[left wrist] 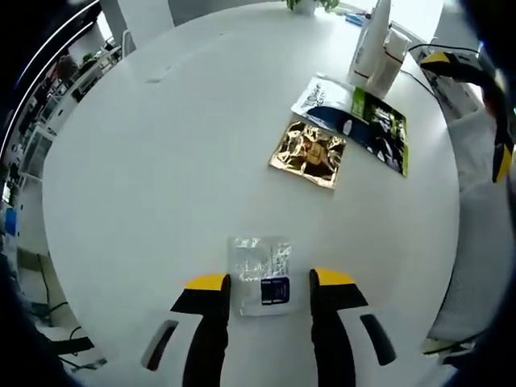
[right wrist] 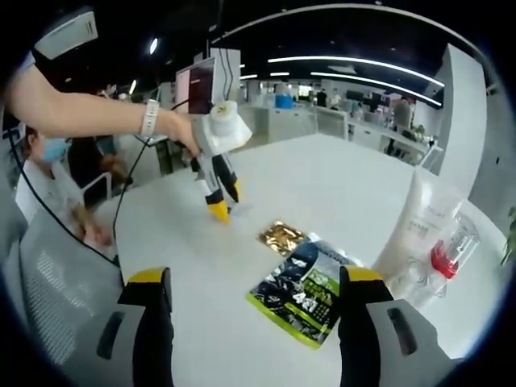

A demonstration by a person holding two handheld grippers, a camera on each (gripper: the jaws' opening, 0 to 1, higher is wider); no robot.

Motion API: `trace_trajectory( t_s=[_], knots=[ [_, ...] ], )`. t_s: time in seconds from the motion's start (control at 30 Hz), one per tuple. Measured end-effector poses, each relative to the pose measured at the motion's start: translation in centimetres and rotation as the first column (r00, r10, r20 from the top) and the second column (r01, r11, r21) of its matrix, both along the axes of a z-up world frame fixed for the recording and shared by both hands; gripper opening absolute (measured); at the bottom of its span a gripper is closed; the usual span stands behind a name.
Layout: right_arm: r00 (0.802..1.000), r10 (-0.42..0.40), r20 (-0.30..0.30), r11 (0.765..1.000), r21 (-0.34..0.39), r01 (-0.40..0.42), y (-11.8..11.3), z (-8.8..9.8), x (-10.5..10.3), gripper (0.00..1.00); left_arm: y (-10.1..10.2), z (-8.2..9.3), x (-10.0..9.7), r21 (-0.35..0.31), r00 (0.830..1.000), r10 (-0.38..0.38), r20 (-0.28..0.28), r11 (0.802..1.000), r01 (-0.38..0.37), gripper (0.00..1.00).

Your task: Arrange the skincare products in the storage area until every visible bottle or jar stands upright without overlapping.

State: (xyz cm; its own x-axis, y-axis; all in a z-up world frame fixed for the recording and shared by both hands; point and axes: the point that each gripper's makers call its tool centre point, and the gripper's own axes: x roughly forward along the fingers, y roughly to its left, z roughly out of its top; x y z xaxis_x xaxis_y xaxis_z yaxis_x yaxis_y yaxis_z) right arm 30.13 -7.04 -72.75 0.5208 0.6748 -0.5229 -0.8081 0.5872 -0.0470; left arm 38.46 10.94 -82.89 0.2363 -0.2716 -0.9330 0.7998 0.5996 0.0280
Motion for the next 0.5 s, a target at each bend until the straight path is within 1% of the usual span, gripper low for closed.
trace_trajectory(
  t_s=[0.17,0.23,0.33,0.37,0.5],
  knots=[
    [1.000,0.006,0.002,1.000,-0.003,-0.006,0.1,0.0,-0.1,0.85,0.0,0.0,-0.2,0.006,1.000,-0.027,-0.005,1.000,0.027,0.41],
    [1.000,0.008,0.000,1.000,-0.005,-0.008,0.1,-0.1,-0.1,0.85,-0.2,-0.1,-0.4,0.009,0.999,-0.036,-0.006,0.999,0.036,0.41],
    [1.000,0.007,-0.001,1.000,-0.005,-0.007,0.0,-0.1,-0.2,0.85,-0.8,0.0,-0.9,0.017,0.997,-0.072,-0.001,0.997,0.072,0.41],
    [1.000,0.007,-0.001,1.000,-0.006,-0.007,0.0,-0.1,-0.2,0.85,-0.6,0.0,-0.8,0.018,0.997,-0.080,-0.001,0.997,0.080,0.41],
    [1.000,-0.003,0.000,1.000,-0.002,0.003,-0.3,-0.1,-0.1,0.85,-1.3,0.0,-1.2,0.010,0.995,-0.100,-0.004,0.995,0.100,0.41]
  ],
)
